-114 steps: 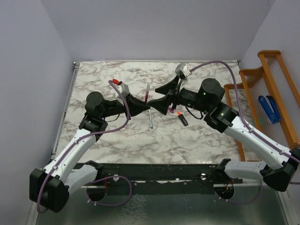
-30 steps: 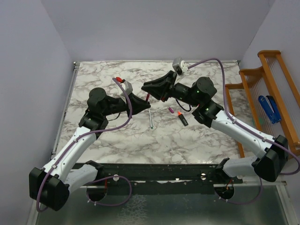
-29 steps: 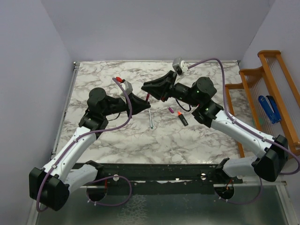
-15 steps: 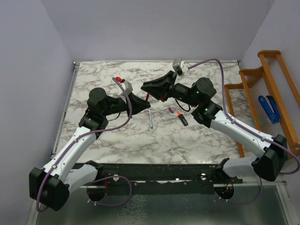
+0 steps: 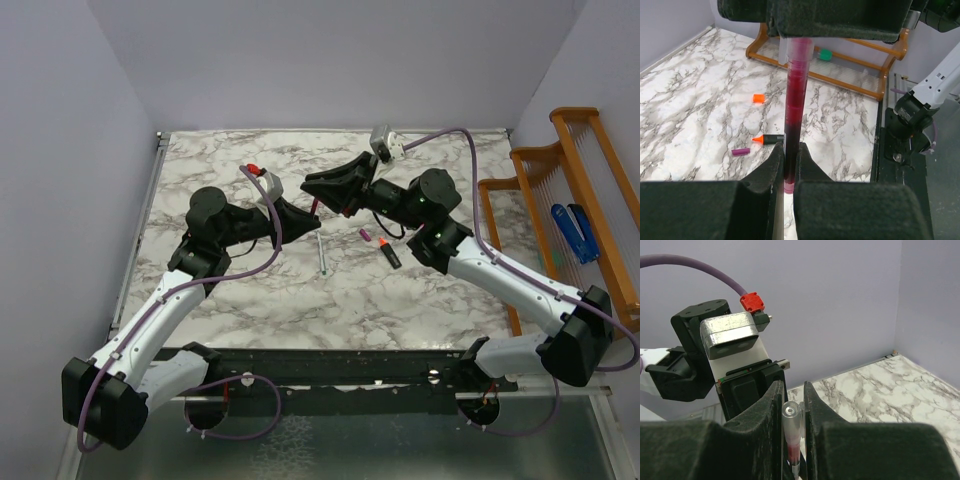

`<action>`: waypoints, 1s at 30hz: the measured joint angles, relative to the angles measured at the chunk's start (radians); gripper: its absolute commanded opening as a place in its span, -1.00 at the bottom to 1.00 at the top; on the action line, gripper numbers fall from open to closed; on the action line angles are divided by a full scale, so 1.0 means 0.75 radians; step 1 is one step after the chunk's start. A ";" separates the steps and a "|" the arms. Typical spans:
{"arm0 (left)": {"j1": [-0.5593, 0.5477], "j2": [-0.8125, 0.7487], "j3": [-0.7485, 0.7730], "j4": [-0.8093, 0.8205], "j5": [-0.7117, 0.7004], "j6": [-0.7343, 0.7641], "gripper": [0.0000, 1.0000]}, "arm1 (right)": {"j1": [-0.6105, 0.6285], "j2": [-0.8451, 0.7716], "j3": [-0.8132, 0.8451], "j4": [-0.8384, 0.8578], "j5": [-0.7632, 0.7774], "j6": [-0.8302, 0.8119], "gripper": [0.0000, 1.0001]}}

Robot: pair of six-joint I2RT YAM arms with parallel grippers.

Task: Insert the pens into the pen caps

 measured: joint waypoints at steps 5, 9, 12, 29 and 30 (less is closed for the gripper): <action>0.000 0.000 0.018 -0.023 -0.008 0.010 -1.00 | 0.001 0.000 -0.011 0.028 0.013 0.002 -0.99; 0.000 0.000 0.018 -0.050 -0.009 0.018 -1.00 | 0.002 0.000 -0.029 0.046 0.016 0.005 -0.99; 0.000 0.000 0.018 -0.072 -0.010 0.021 -1.00 | 0.002 0.003 -0.046 0.063 0.019 0.011 -0.99; 0.000 -0.050 -0.055 -0.053 -0.041 0.023 -1.00 | 0.023 0.006 -0.012 0.014 0.041 0.021 -0.99; 0.000 -0.064 -0.077 -0.048 -0.050 0.022 -1.00 | 0.028 0.010 -0.002 -0.011 0.038 0.023 -0.99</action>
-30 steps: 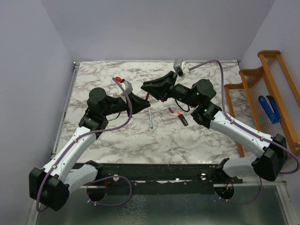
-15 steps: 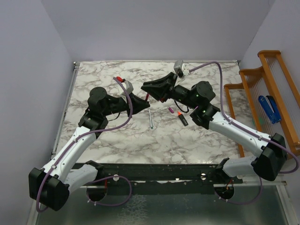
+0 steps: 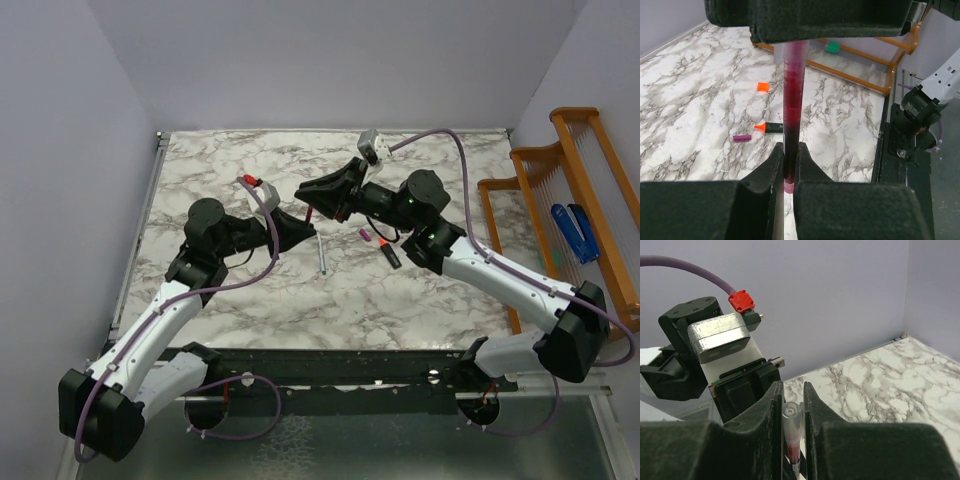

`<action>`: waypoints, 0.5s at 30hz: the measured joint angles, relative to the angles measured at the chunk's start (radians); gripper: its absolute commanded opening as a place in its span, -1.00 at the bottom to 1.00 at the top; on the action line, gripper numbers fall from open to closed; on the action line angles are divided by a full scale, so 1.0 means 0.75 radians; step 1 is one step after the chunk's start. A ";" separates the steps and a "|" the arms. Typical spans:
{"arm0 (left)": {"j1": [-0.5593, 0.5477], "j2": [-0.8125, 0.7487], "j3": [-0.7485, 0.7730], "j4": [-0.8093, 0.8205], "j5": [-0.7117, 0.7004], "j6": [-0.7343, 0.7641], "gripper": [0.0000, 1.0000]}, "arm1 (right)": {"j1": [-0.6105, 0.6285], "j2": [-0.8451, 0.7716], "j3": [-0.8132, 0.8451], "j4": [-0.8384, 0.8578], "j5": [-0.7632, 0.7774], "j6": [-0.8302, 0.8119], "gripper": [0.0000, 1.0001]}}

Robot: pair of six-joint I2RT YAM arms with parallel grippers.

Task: Insert the pens into the pen caps

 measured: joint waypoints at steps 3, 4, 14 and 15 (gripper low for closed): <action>0.001 -0.047 -0.059 0.023 -0.024 -0.008 -1.00 | 0.012 0.018 0.039 -0.083 -0.021 0.000 -0.97; 0.001 -0.060 -0.070 0.027 -0.030 -0.011 -1.00 | 0.014 0.023 0.054 -0.106 -0.025 -0.001 -0.90; 0.003 -0.070 -0.154 0.168 -0.072 -0.019 -1.00 | 0.034 0.022 0.131 -0.334 0.016 -0.033 -0.10; 0.005 -0.064 -0.163 0.193 -0.086 -0.023 -1.00 | 0.037 0.024 0.130 -0.371 0.017 -0.032 -0.01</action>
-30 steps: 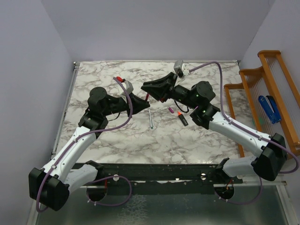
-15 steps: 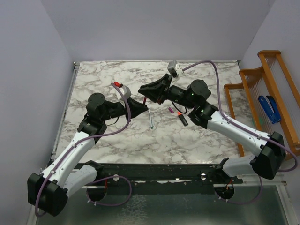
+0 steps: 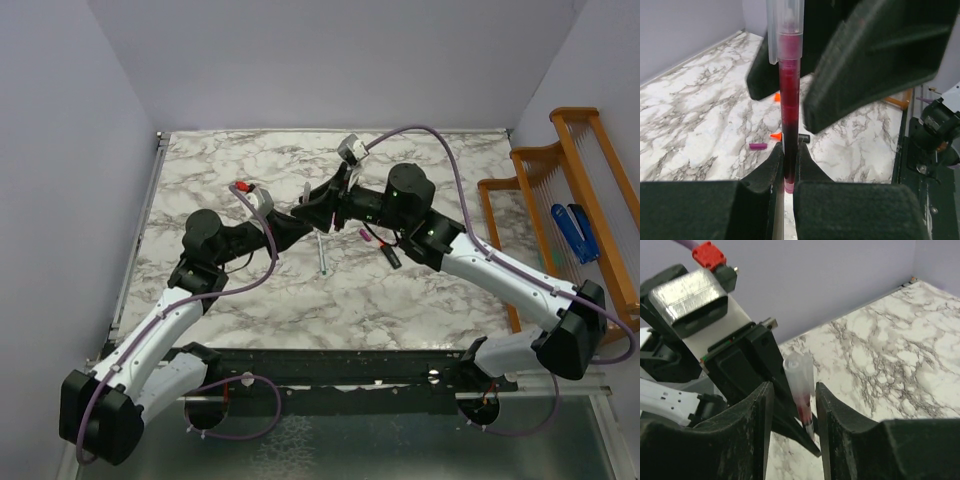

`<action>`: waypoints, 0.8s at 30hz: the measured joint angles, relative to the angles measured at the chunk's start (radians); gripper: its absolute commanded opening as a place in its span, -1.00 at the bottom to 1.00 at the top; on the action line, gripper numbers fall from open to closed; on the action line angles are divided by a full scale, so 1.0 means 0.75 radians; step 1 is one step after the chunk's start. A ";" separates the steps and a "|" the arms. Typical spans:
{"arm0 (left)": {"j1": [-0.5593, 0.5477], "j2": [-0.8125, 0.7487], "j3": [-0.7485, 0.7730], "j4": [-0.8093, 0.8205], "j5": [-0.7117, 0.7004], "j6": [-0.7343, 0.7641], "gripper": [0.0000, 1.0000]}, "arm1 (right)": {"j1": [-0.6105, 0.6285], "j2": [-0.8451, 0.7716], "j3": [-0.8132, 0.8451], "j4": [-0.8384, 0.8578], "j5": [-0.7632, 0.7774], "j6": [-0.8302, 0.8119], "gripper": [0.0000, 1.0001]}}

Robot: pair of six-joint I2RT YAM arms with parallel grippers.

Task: Insert the pens into the pen caps

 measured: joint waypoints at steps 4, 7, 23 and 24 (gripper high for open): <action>0.008 0.036 -0.006 0.066 -0.043 -0.013 -1.00 | -0.001 0.001 0.003 -0.085 0.001 -0.008 0.24; 0.011 0.070 -0.007 0.086 -0.063 -0.022 -1.00 | -0.002 -0.002 0.028 -0.133 0.010 -0.011 0.34; 0.034 0.369 0.200 -0.504 -0.537 -0.030 -1.00 | -0.013 -0.506 -0.048 -0.338 0.355 -0.118 0.67; 0.034 0.395 0.234 -0.574 -0.584 -0.043 -1.00 | -0.013 -0.511 -0.063 -0.350 0.370 -0.117 0.67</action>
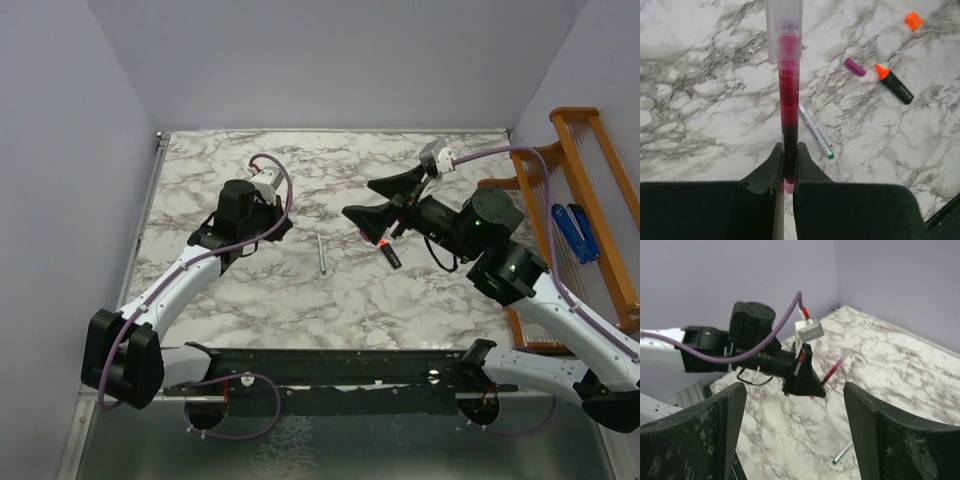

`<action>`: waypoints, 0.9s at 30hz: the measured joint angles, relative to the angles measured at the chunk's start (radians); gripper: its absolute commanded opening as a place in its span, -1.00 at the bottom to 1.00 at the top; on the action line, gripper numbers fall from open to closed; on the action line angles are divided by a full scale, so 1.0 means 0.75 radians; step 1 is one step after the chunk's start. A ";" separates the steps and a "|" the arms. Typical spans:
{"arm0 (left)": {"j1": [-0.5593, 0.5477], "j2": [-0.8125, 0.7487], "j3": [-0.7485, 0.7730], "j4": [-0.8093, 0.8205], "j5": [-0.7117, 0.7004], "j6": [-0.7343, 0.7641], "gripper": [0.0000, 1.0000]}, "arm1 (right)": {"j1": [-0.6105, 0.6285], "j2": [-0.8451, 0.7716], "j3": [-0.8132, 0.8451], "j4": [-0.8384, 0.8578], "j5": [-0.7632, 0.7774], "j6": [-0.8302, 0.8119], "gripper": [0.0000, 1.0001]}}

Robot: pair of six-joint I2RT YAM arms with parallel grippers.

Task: Insert the pens into the pen caps

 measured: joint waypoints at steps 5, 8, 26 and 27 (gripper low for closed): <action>-0.001 0.140 0.128 -0.299 -0.221 -0.056 -1.00 | 0.000 0.033 -0.061 -0.103 0.073 0.001 0.68; 0.000 0.224 0.134 -0.414 -0.283 -0.073 -1.00 | 0.000 0.040 -0.079 -0.170 0.104 0.000 0.68; 0.002 0.585 0.189 -0.616 -0.420 -0.138 -0.38 | 0.000 -0.005 -0.143 -0.254 0.133 0.006 0.69; 0.002 0.592 0.195 -0.617 -0.420 -0.140 -0.34 | 0.000 -0.005 -0.143 -0.254 0.133 0.006 0.69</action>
